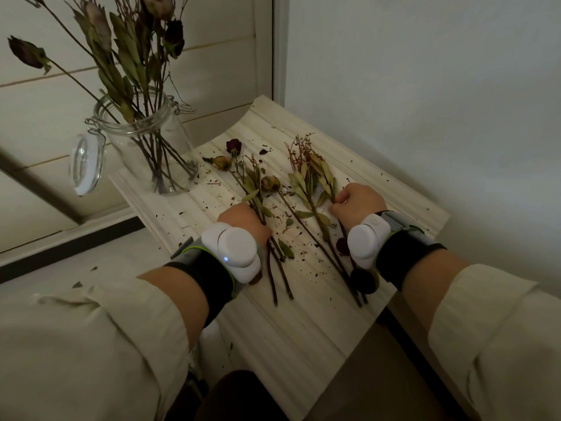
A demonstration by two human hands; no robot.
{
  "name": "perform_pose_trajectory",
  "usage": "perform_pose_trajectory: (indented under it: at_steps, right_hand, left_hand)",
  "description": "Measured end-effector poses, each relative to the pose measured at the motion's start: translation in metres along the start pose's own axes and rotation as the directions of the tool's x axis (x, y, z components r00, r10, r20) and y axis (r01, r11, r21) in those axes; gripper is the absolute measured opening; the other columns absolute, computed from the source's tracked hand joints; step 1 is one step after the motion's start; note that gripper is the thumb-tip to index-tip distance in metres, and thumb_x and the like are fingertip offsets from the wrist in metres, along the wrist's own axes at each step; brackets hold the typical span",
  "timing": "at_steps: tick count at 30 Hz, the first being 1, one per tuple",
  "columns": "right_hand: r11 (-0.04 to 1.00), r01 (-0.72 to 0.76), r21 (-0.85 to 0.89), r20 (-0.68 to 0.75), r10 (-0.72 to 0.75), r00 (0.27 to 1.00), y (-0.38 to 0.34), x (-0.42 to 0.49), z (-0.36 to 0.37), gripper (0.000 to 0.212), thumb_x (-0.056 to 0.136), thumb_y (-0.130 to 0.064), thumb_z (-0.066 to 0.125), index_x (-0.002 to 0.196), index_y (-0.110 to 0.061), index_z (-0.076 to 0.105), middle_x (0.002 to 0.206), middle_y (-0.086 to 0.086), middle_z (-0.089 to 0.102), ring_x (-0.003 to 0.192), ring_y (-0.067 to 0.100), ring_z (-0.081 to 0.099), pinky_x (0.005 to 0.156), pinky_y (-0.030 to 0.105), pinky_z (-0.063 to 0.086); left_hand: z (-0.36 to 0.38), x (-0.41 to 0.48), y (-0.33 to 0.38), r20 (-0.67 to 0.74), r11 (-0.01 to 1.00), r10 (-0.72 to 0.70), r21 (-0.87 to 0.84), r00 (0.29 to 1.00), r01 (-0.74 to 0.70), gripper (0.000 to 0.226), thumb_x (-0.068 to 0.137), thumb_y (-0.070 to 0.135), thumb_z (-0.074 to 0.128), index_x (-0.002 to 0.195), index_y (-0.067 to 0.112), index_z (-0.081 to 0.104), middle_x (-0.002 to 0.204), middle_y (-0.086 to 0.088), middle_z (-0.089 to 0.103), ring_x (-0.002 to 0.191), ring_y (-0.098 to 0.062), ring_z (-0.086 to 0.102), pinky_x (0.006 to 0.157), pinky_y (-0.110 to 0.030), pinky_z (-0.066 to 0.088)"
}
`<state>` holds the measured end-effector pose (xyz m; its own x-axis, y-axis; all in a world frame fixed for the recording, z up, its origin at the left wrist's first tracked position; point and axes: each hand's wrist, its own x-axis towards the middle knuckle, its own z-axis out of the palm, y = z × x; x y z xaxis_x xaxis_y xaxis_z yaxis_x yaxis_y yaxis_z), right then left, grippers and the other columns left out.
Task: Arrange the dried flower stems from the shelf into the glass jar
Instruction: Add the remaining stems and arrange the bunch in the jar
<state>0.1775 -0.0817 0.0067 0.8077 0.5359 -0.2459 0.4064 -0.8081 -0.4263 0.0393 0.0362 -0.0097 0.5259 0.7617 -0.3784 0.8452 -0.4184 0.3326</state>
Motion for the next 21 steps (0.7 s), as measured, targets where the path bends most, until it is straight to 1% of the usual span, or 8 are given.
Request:
perform_pose_trajectory:
  at_steps: [2, 5, 10, 12, 14, 17, 19, 21]
  right_hand:
    - [1.0, -0.007, -0.004, 0.014, 0.007, 1.0, -0.001, 0.0, -0.003, 0.023, 0.085, -0.015, 0.054, 0.1, -0.006, 0.069, 0.11, 0.01, 0.069, 0.101, 0.028, 0.062, 0.076, 0.028, 0.046]
    - [1.0, -0.022, 0.022, 0.025, 0.022, 0.999, -0.003, 0.002, -0.01, 0.029, 0.085, -0.013, 0.053, 0.105, 0.001, 0.069, 0.113, 0.016, 0.068, 0.101, 0.03, 0.063, 0.083, 0.034, 0.051]
    - [0.997, -0.047, 0.06, -0.007, 0.048, 0.999, -0.005, 0.004, -0.022, 0.027, 0.087, -0.012, 0.049, 0.093, 0.004, 0.069, 0.1, 0.019, 0.07, 0.077, 0.021, 0.052, 0.069, 0.027, 0.042]
    - [0.998, -0.031, 0.062, -0.01, 0.031, 0.999, -0.009, 0.003, -0.028, 0.02, 0.086, -0.012, 0.049, 0.08, -0.003, 0.065, 0.087, 0.017, 0.066, 0.076, 0.021, 0.052, 0.068, 0.026, 0.041]
    - [0.999, 0.017, 0.05, -0.037, -0.015, 0.999, -0.011, -0.002, -0.033, 0.013, 0.086, -0.012, 0.052, 0.079, -0.01, 0.062, 0.09, 0.01, 0.064, 0.082, 0.024, 0.057, 0.071, 0.027, 0.042]
    - [0.996, 0.092, 0.015, -0.139, -0.089, 0.986, -0.013, -0.007, -0.034, 0.014, 0.086, -0.014, 0.054, 0.096, -0.013, 0.062, 0.101, 0.005, 0.063, 0.097, 0.025, 0.058, 0.077, 0.028, 0.041]
    - [0.993, 0.108, 0.046, -0.206, -0.097, 0.974, -0.015, -0.009, -0.035, 0.016, 0.085, -0.015, 0.054, 0.1, -0.014, 0.061, 0.104, 0.004, 0.064, 0.098, 0.025, 0.057, 0.075, 0.025, 0.038]
    - [0.989, 0.113, 0.096, -0.23, -0.088, 0.969, -0.019, -0.009, -0.038, 0.017, 0.085, -0.014, 0.054, 0.1, -0.015, 0.062, 0.101, 0.003, 0.063, 0.096, 0.024, 0.057, 0.075, 0.025, 0.037]
  left_hand:
    - [0.0, 0.0, 0.0, 0.002, 1.0, 0.003, 0.008, 1.0, -0.003, 0.013, 0.084, 0.024, 0.06, 0.081, 0.012, 0.065, 0.072, -0.002, 0.055, 0.064, -0.015, 0.051, 0.052, -0.021, 0.038]
    - [-0.001, -0.001, 0.0, 0.023, 1.0, 0.012, 0.02, 1.0, -0.012, 0.01, 0.084, 0.024, 0.059, 0.079, 0.015, 0.06, 0.077, -0.003, 0.056, 0.066, -0.016, 0.051, 0.048, -0.019, 0.033]
    - [-0.002, -0.003, 0.0, 0.037, 0.999, 0.033, 0.02, 0.999, -0.034, 0.014, 0.085, 0.026, 0.058, 0.075, 0.017, 0.056, 0.072, -0.001, 0.053, 0.063, -0.014, 0.048, 0.049, -0.018, 0.031]
    - [-0.003, -0.004, 0.001, 0.03, 1.0, 0.028, 0.001, 0.999, -0.028, 0.018, 0.085, 0.026, 0.059, 0.071, 0.016, 0.052, 0.062, 0.001, 0.046, 0.055, -0.012, 0.043, 0.048, -0.018, 0.03]
    - [-0.005, -0.006, 0.003, 0.007, 0.999, 0.034, -0.019, 0.999, -0.034, 0.018, 0.085, 0.025, 0.059, 0.072, 0.017, 0.051, 0.059, 0.002, 0.043, 0.052, -0.01, 0.039, 0.047, -0.018, 0.03]
    - [-0.011, -0.015, 0.007, -0.028, 0.995, 0.089, -0.053, 0.996, -0.09, 0.009, 0.087, 0.023, 0.058, 0.083, 0.016, 0.059, 0.076, -0.001, 0.055, 0.068, -0.016, 0.05, 0.058, -0.024, 0.04]
    - [-0.016, -0.022, 0.012, -0.035, 0.985, 0.12, -0.118, 0.992, -0.123, 0.012, 0.088, 0.023, 0.058, 0.094, 0.014, 0.064, 0.096, -0.003, 0.062, 0.087, -0.02, 0.058, 0.071, -0.026, 0.044]
    - [-0.018, -0.026, 0.016, -0.04, 0.969, 0.146, -0.195, 0.988, -0.151, 0.01, 0.088, 0.022, 0.057, 0.094, 0.02, 0.065, 0.106, 0.0, 0.065, 0.098, -0.021, 0.06, 0.077, -0.026, 0.046]
